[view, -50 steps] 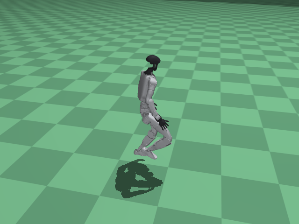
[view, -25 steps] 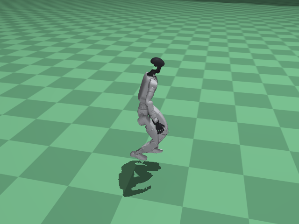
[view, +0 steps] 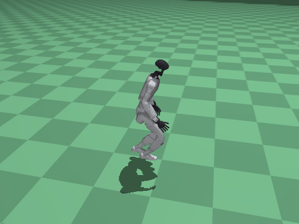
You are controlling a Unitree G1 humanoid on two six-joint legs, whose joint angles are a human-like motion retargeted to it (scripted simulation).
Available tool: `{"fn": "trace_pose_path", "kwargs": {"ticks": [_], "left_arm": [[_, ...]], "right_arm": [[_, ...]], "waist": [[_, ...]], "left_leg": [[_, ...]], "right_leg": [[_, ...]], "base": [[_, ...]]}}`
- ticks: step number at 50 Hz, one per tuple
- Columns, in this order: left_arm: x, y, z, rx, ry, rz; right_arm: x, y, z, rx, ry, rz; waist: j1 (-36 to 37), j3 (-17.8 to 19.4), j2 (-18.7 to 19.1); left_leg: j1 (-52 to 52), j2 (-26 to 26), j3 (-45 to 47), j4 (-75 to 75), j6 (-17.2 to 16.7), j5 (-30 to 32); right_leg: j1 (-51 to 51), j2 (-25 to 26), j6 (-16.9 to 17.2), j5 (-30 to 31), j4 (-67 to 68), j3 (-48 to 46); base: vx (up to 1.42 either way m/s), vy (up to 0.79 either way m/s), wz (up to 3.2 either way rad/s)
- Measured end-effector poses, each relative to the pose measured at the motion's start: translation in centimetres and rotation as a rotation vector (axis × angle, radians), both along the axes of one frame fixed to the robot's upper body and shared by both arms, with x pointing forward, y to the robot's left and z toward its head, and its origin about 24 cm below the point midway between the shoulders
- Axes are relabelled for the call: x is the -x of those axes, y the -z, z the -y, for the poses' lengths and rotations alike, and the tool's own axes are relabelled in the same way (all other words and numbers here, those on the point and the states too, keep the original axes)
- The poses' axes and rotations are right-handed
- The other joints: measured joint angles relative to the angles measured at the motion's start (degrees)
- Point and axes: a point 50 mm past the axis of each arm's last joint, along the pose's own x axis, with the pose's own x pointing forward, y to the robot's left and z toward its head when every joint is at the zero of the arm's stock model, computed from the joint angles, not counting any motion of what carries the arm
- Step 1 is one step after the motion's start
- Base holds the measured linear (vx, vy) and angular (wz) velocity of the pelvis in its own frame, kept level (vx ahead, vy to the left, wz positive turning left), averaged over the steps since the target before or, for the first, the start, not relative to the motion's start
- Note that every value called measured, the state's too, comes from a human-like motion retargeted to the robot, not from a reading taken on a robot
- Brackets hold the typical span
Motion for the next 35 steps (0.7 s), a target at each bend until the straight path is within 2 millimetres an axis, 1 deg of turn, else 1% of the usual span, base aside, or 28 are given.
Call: {"fn": "trace_pose_path", "kwargs": {"ticks": [2,4,8,10,12,16,18,20,23,25,28,30,32,35], "left_arm": [[1.0,0.6,0.7,0.034,0.038,-0.048],[2.0,1.2,1.1,0.058,0.073,-0.094],[3.3,1.7,1.4,0.072,0.117,-0.141],[3.5,1.6,1.2,0.062,0.125,-0.134],[3.4,1.4,0.9,0.045,0.125,-0.107],[2.5,0.4,0.3,-0.001,0.099,-0.017],[1.7,-0.2,0.0,-0.028,0.074,0.040],[0.6,-1.0,-0.1,-0.056,0.054,0.105],[-1.1,-2.2,0.1,-0.076,0.036,0.200],[-2.1,-2.9,0.5,-0.076,0.039,0.255],[-3.3,-4.1,1.2,-0.068,0.059,0.332],[-3.9,-4.9,1.4,-0.065,0.071,0.381],[-4.3,-5.7,1.4,-0.068,0.082,0.422],[-4.7,-6.6,0.8,-0.085,0.081,0.460]], "right_arm": [[-0.8,-0.7,-1.1,0.013,-0.079,0.015],[-1.5,-1.4,-1.9,0.032,-0.137,0.037],[-2.4,-2.7,-2.4,0.079,-0.162,0.102],[-2.7,-3.4,-2.1,0.098,-0.130,0.143],[-2.9,-3.9,-1.3,0.118,-0.079,0.181],[-2.7,-4.2,1.0,0.171,0.052,0.216],[-2.3,-3.9,2.4,0.207,0.120,0.205],[-1.7,-3.2,3.7,0.237,0.182,0.171],[-0.4,-1.4,5.0,0.264,0.245,0.080],[0.4,0.0,5.3,0.266,0.257,0.009],[1.4,1.4,5.2,0.262,0.227,-0.076],[1.7,2.0,4.8,0.259,0.177,-0.113],[1.6,2.1,4.3,0.260,0.113,-0.136],[1.2,1.9,3.4,0.264,0.013,-0.147]], "waist": [[-0.27,0.13,0.10],[-0.36,0.57,0.38],[-1.47,1.44,1.19],[-2.80,1.48,1.70],[-4.16,1.51,2.44],[-6.56,2.28,4.31],[-7.51,3.08,5.30],[-8.31,3.99,6.13],[-9.44,4.58,7.07],[-9.91,4.31,7.60],[-10.14,3.36,8.31],[-10.13,2.88,8.64],[-10.03,2.74,8.71],[-10.10,2.80,8.34]], "left_leg": [[-4.09,-0.46,0.79,1.82,0.94,0.23],[-7.83,-0.11,1.83,3.64,1.99,0.51],[-15.46,2.22,3.78,5.45,2.96,2.90],[-19.48,3.79,4.58,5.30,2.75,4.60],[-23.04,5.35,5.17,5.63,2.45,5.90],[-28.45,8.16,5.97,8.18,1.77,7.64],[-30.23,9.42,6.31,9.93,1.42,8.35],[-31.23,10.43,6.63,11.41,0.80,9.36],[-31.34,11.00,6.80,11.17,-0.48,11.34],[-30.63,10.61,6.32,9.94,-2.05,13.22],[-28.77,9.75,5.24,8.92,-4.74,17.23],[-27.53,9.35,4.34,9.22,-6.33,19.64],[-26.40,9.13,3.51,10.03,-7.99,21.96],[-25.42,8.90,2.78,10.95,-10.17,25.38]], "right_leg": [[0.36,-1.77,-0.35,-0.17,4.41,1.41],[1.22,-2.67,0.17,0.04,6.65,2.66],[2.34,-2.08,3.28,1.07,4.70,4.74],[2.00,-1.03,5.13,1.28,1.84,5.71],[1.11,0.21,6.28,0.97,-0.70,6.60],[-1.16,2.49,6.82,-0.48,-2.81,7.97],[-2.29,3.13,6.50,-1.18,-2.40,8.07],[-3.08,3.24,6.10,-1.31,-1.34,7.74],[-3.47,2.80,5.87,-0.10,-0.71,7.10],[-3.50,2.69,6.05,1.37,-1.50,6.91],[-3.22,3.34,6.29,3.48,-2.86,7.00],[-2.87,4.09,6.39,4.38,-3.23,7.24],[-2.36,5.01,6.67,5.12,-2.98,7.59],[-1.60,5.94,7.53,6.50,-1.80,8.28]], "base": [[-0.59,-0.03,-0.03],[-0.56,-0.04,-0.13],[-0.49,-0.05,-0.14],[-0.42,-0.05,-0.08],[-0.38,-0.05,-0.13],[-0.35,-0.06,-0.16],[-0.33,-0.07,-0.10],[-0.31,-0.07,0.00],[-0.27,-0.06,0.09],[-0.22,-0.04,0.00],[-0.19,-0.01,-0.19],[-0.19,0.01,-0.34],[-0.21,0.04,-0.43],[-0.24,0.06,-0.46]]}}
